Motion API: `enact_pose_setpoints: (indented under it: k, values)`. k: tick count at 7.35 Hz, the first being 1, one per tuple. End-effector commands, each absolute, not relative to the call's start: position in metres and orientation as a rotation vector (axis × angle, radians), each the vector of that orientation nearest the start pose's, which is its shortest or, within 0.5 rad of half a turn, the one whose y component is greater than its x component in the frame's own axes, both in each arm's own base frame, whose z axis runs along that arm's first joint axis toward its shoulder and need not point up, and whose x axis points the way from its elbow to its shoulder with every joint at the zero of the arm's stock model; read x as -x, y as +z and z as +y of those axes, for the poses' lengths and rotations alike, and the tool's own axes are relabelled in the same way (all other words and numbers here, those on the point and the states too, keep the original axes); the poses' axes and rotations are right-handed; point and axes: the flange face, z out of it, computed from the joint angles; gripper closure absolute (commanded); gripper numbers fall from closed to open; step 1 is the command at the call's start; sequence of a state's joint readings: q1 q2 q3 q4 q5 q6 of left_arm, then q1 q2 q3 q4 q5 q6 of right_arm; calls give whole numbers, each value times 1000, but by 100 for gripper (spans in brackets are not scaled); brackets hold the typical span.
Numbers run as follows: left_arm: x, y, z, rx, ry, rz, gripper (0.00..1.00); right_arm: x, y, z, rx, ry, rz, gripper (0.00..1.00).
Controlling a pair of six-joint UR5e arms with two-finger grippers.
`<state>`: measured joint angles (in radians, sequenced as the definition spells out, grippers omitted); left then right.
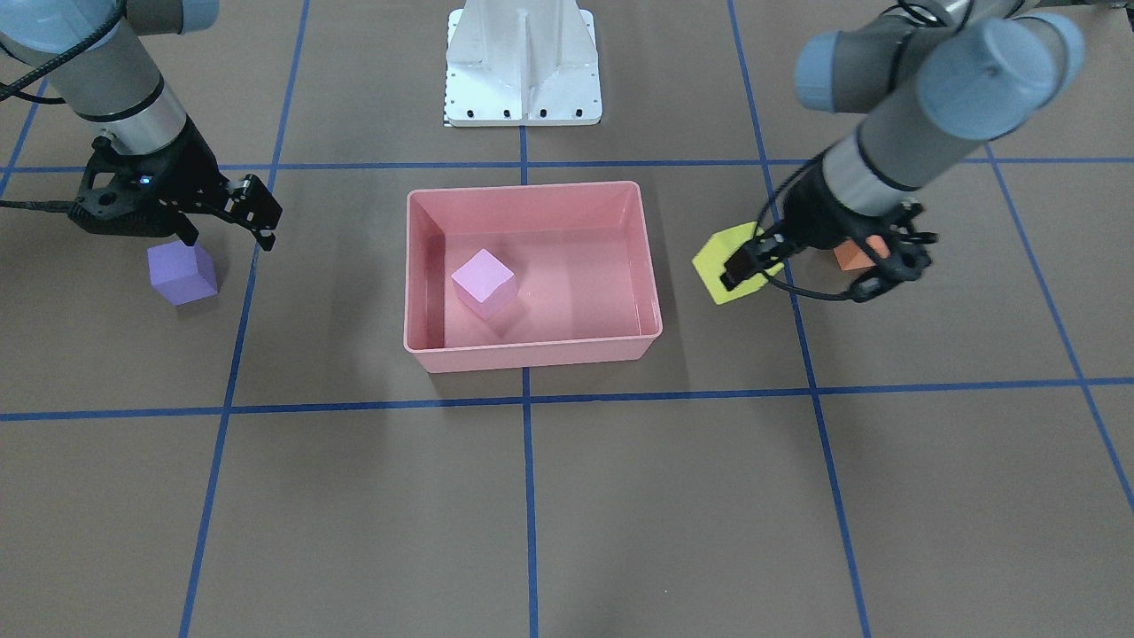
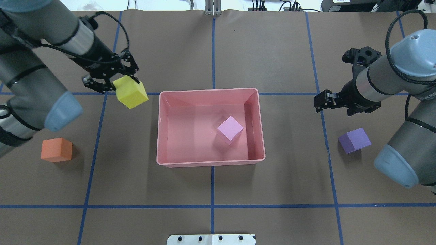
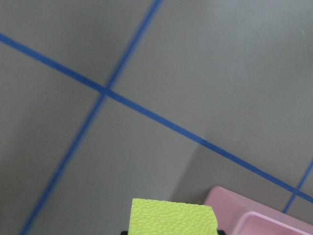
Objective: Place blocks into pink bin with both arms
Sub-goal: 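Place yellow cube in bin with left gripper while right grasps purple cube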
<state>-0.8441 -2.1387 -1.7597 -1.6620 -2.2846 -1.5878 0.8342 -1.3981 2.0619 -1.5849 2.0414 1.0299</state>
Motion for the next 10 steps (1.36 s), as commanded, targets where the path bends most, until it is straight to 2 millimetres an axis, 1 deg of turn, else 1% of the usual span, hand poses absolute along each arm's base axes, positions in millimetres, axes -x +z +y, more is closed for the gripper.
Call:
enact_pose_setpoints:
  k: [1, 2, 3, 4, 5, 6, 7, 8, 9, 10]
  values:
    - [-483, 175, -487, 276, -495, 982, 100, 249, 402, -437, -75, 24, -709, 0]
    - [-505, 168, -491, 268, -492, 966, 100, 248, 423, -435, -71, 21, -704, 0]
    - [-517, 168, -492, 273, -489, 953, 100, 254, 449, -440, -75, 25, -719, 0]
    - [-524, 171, -487, 259, -488, 945, 96, 264, 463, -447, -92, 11, -741, 0]
    - [-534, 173, -483, 258, -480, 937, 72, 275, 472, -446, -93, -17, -740, 0]
    - [-539, 174, -479, 252, -477, 932, 26, 298, 475, -433, -79, -65, -740, 0]
    - [-542, 175, -477, 232, -480, 928, 17, 303, 477, -426, -73, -84, -738, 0]
    - [-543, 173, -477, 227, -480, 930, 16, 311, 482, -419, -76, -130, -725, 0]
    - [-543, 173, -477, 228, -481, 930, 15, 307, 496, -412, -76, -184, -703, 0]
    - [-544, 174, -476, 229, -480, 929, 15, 300, 505, -410, -99, -270, -688, 0]
